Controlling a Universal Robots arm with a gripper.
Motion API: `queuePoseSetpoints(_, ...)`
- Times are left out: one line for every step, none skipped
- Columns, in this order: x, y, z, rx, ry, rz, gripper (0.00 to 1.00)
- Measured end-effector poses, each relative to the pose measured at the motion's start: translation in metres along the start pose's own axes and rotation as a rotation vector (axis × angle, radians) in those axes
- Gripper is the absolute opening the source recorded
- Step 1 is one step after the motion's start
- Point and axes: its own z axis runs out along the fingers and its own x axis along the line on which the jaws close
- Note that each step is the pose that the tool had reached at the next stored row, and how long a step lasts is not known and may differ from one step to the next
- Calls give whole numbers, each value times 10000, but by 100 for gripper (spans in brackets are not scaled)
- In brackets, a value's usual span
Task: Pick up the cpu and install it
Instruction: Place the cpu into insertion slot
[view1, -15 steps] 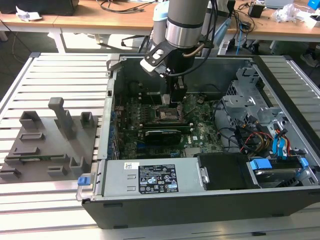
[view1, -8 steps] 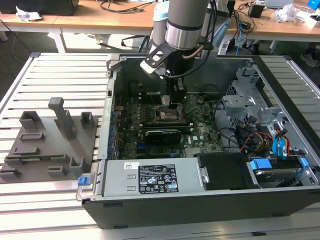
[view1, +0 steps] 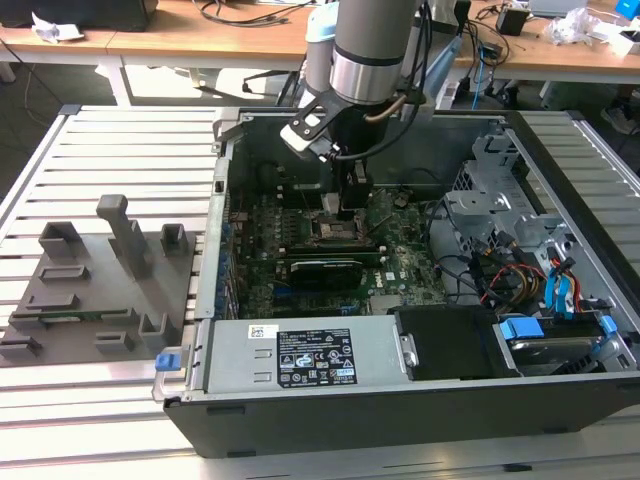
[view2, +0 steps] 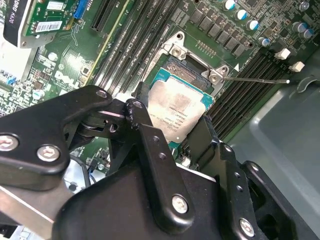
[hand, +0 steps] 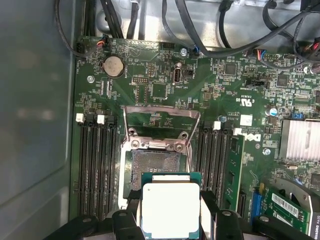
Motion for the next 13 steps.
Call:
queuePoseSetpoints(0, 0, 6, 0, 0, 0, 55)
queuePoseSetpoints(0, 0, 10, 0, 0, 0, 55)
queuePoseSetpoints(1, 1, 18, 0, 0, 0, 55)
queuePoseSetpoints(1, 1, 25, 0, 0, 0, 55)
queuePoseSetpoints(1, 1, 32, 0, 1, 1, 55)
queuePoseSetpoints(1, 2, 41, 0, 1, 0, 55)
queuePoseSetpoints(2, 2, 46, 0, 1, 0, 55)
queuePoseSetpoints(2, 2, 50, 0, 0, 0, 55)
queuePoseSetpoints(2, 3, 57, 0, 0, 0, 55)
queuePoseSetpoints(2, 3, 64, -1, 1, 0, 55)
queuePoseSetpoints(2, 3, 68, 0, 1, 0, 55)
queuePoseSetpoints(3, 4, 79, 0, 1, 0, 55)
queuePoseSetpoints(3, 4, 88, 0, 0, 0, 55)
